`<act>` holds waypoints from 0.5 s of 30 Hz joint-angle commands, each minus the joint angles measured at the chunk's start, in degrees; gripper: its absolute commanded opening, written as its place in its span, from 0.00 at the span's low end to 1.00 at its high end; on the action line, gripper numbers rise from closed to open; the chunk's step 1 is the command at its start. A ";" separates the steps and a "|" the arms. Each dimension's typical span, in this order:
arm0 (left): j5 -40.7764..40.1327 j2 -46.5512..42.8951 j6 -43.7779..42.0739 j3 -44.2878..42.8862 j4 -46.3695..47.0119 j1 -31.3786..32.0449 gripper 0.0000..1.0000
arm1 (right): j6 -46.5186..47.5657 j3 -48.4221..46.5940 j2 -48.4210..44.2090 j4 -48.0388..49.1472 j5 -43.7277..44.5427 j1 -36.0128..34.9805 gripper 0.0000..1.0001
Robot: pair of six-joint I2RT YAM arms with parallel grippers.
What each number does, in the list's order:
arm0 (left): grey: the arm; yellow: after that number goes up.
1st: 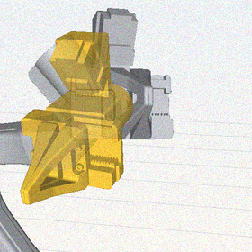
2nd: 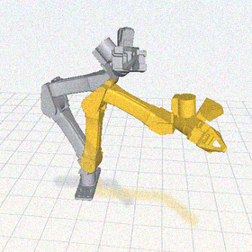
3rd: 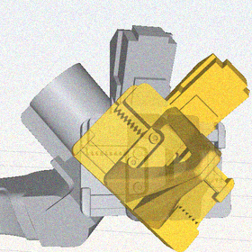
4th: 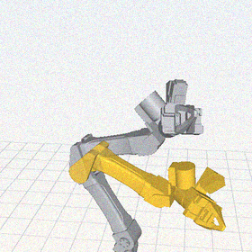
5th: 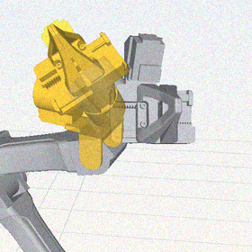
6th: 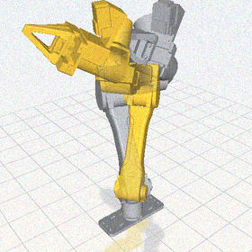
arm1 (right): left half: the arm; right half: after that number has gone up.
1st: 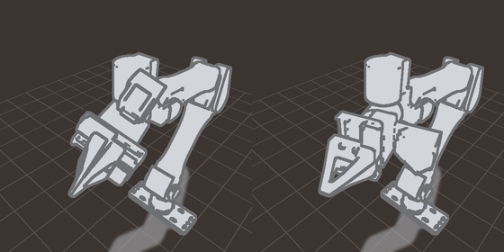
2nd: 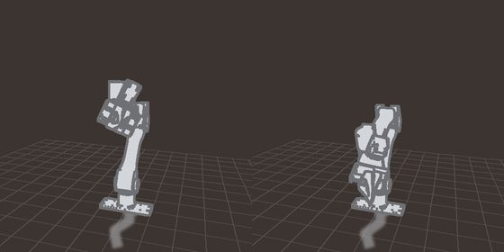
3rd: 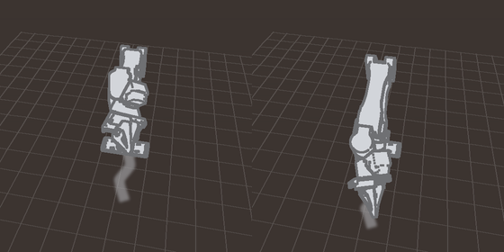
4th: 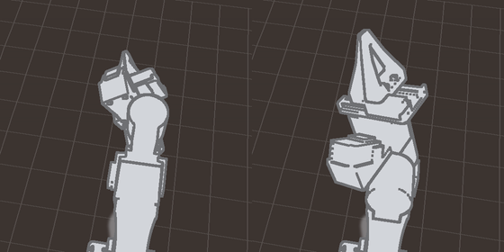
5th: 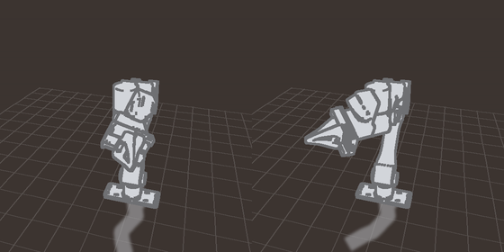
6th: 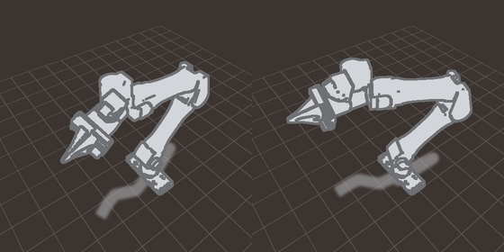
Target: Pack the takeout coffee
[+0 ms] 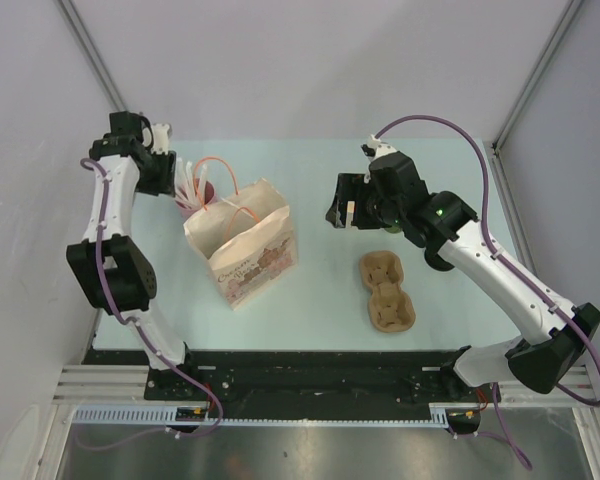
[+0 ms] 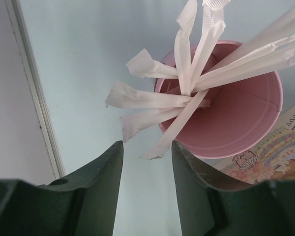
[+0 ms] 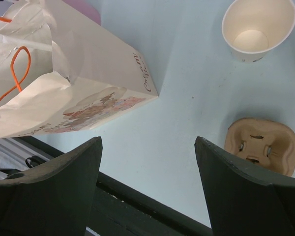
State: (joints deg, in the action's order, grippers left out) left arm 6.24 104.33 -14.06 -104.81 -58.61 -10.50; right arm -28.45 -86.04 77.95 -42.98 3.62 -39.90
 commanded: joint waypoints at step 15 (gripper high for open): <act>1.76 -1.76 -1.67 -2.15 1.04 0.66 0.00 | 0.94 -0.97 -0.52 0.18 0.34 0.52 0.81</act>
State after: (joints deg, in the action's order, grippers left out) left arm 6.70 104.71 -15.05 -104.81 -58.37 -9.98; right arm -28.40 -86.04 77.95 -42.98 3.62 -39.83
